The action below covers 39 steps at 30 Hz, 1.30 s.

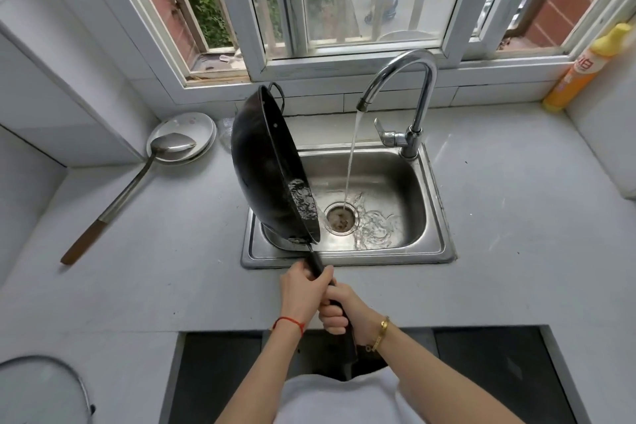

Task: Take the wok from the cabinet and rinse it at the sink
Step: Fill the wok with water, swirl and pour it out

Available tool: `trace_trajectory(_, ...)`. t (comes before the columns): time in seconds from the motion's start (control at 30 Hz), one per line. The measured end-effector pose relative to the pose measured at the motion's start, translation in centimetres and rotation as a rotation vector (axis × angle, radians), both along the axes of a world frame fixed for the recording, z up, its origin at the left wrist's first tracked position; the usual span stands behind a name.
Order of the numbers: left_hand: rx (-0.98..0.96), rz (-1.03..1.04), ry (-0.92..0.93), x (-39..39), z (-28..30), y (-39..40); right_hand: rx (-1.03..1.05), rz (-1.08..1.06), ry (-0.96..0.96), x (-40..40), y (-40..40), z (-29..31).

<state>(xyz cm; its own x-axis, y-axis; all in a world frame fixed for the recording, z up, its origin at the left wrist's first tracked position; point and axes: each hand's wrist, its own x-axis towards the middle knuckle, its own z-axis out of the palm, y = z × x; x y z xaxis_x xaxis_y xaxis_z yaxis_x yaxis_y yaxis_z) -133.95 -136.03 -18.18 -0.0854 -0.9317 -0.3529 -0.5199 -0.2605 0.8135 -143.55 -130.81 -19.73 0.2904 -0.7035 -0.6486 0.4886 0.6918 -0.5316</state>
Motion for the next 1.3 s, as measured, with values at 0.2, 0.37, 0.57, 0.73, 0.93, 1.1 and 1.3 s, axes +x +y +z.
trace_trajectory(0.2,-0.032,0.004,0.024,-0.3,0.9,-0.3,0.012,0.0,-0.132,-0.1,-0.7,-0.7)
trace_trajectory(0.37,-0.036,0.0,0.038,-0.2,0.7,-0.4,0.02,-0.032,-0.209,0.0,-0.7,-1.2)
trace_trajectory(0.57,0.007,-0.008,0.121,-0.3,0.7,0.0,0.014,-0.067,-0.259,0.0,-0.5,-1.6)
trace_trajectory(0.73,0.551,0.12,0.64,-0.1,-0.1,0.1,0.017,-0.102,-0.445,0.1,-0.2,-2.1)
trace_trajectory(0.93,0.606,0.116,0.862,-0.7,-0.9,0.1,-0.01,-0.109,-0.568,-0.4,0.7,-2.3)
trace_trajectory(1.1,0.605,0.136,0.81,-1.8,-1.5,0.4,0.057,-0.074,-0.304,-1.3,1.0,-2.3)
trace_trajectory(1.3,0.543,0.078,0.681,-3.0,-1.9,0.7,0.139,0.081,0.202,-2.4,1.5,-0.6)
